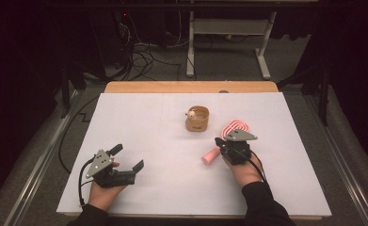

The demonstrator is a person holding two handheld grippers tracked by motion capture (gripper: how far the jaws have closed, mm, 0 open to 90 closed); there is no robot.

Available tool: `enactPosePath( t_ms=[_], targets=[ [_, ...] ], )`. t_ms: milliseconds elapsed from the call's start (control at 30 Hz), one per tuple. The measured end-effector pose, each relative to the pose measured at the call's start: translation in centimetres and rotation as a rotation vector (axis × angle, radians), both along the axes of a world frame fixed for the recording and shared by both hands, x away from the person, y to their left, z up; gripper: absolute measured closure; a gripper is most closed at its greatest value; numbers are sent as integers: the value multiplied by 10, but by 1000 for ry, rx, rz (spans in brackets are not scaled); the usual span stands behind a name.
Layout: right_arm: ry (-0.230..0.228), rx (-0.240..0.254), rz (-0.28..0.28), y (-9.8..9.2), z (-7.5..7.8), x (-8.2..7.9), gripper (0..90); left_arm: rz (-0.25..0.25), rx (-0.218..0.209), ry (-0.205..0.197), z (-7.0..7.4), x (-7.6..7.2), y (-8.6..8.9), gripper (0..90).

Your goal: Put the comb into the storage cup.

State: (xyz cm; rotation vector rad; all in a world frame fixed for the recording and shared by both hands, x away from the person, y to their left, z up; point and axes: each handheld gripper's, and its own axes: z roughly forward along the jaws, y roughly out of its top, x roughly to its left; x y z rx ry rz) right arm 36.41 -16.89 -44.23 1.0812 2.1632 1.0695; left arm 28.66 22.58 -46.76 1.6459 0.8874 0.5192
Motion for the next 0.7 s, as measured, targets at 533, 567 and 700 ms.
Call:
enactPosePath(
  t_ms=[533, 567, 700],
  targets=[
    [129, -113, 47, 11, -9, 7, 900, 4, -14, 8, 0, 0, 1, 0],
    [129, -120, 50, 8, -9, 4, 900, 2, -13, 4, 0, 0, 1, 0],
    [140, -119, 57, 1, -9, -2, 900, 2, -13, 5, 0, 0, 0, 0]
  ],
)
